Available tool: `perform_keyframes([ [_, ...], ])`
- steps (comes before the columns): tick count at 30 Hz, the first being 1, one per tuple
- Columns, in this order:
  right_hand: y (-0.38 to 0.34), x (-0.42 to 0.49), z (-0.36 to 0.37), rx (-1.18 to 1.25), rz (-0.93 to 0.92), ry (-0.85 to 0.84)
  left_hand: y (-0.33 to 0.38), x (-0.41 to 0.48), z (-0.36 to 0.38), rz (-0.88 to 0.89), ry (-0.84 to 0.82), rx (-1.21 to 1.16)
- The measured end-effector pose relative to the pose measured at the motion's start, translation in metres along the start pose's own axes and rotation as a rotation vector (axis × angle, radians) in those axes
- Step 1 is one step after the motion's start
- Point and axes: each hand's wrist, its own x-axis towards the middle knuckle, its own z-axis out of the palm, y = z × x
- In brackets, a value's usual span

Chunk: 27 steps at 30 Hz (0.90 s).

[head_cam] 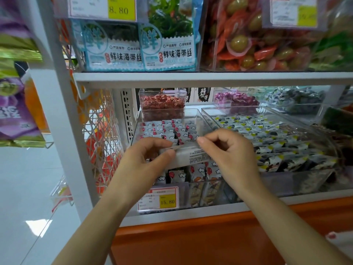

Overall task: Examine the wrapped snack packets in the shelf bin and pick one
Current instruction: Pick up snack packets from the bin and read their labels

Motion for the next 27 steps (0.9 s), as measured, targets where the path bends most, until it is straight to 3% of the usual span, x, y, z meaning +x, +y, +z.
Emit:
perform_keyframes([
  [11, 0.000, -0.003, 0.003, 0.031, -0.010, -0.049, 0.004, 0.003, -0.003, 0.095, 0.121, 0.092],
  [18, 0.008, -0.001, 0.001, -0.001, 0.089, 0.049, 0.005, 0.001, -0.003, 0.039, -0.072, 0.174],
  [23, 0.008, 0.000, 0.000, 0.387, 0.228, -0.091, 0.002, 0.002, 0.000, 0.067, 0.043, 0.045],
  [25, 0.010, 0.000, 0.000, 0.297, 0.168, -0.155, -0.001, 0.004, 0.001, 0.058, 0.050, -0.045],
  [27, 0.008, 0.001, 0.000, 0.262, 0.153, -0.105, -0.002, 0.004, 0.003, 0.057, 0.069, 0.052],
])
